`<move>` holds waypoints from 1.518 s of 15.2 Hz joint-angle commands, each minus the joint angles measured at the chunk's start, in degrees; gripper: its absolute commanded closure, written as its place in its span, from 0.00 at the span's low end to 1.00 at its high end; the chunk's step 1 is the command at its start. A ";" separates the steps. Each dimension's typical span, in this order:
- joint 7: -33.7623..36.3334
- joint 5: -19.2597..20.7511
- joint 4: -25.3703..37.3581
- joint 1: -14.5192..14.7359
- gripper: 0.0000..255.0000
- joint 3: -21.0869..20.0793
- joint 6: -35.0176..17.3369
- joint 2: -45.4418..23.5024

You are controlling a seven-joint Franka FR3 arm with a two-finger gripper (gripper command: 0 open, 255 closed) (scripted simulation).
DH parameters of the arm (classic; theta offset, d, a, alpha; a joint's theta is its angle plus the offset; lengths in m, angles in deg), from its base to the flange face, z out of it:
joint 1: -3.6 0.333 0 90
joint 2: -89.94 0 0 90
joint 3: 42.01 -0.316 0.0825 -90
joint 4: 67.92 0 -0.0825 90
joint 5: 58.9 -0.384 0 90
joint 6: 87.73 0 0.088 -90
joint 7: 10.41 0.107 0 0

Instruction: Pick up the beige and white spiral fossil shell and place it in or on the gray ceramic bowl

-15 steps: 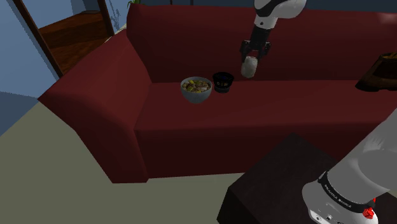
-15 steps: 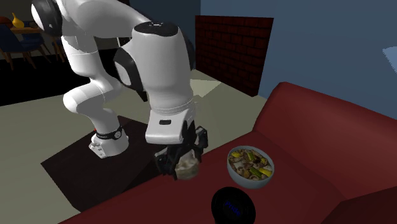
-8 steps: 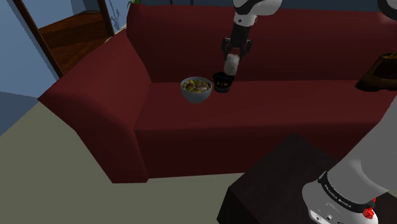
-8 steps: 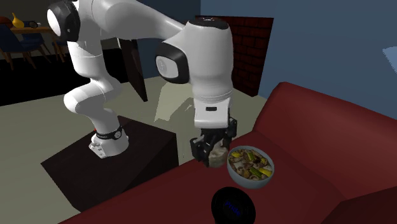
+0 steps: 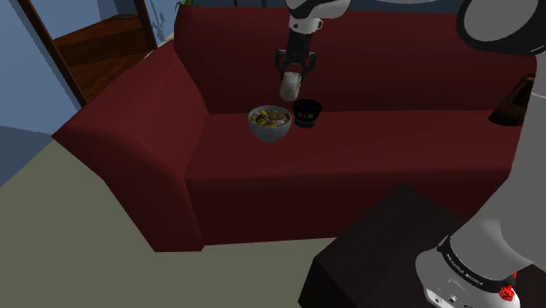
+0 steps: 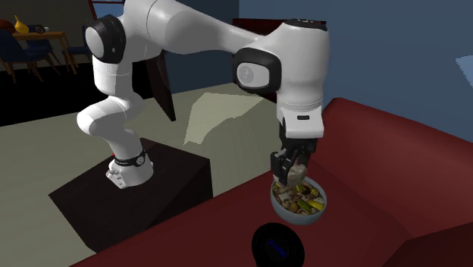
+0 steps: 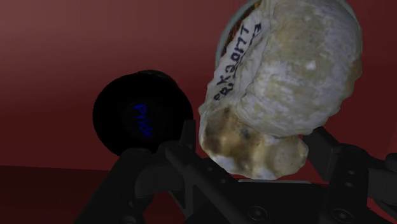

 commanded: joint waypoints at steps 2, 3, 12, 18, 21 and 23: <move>2.69 -0.11 8.91 1.17 1.00 -0.82 2.94 -5.78; 3.59 -0.13 12.31 1.55 1.00 -1.07 4.16 -7.91; 4.08 -0.37 10.56 2.19 1.00 -1.42 -0.34 -10.63; 3.66 -0.64 6.91 2.28 1.00 -1.56 -4.93 -11.58; 3.66 -0.64 6.91 2.28 1.00 -1.56 -4.93 -11.58; 3.66 -0.64 6.91 2.29 1.00 -1.56 -4.93 -11.59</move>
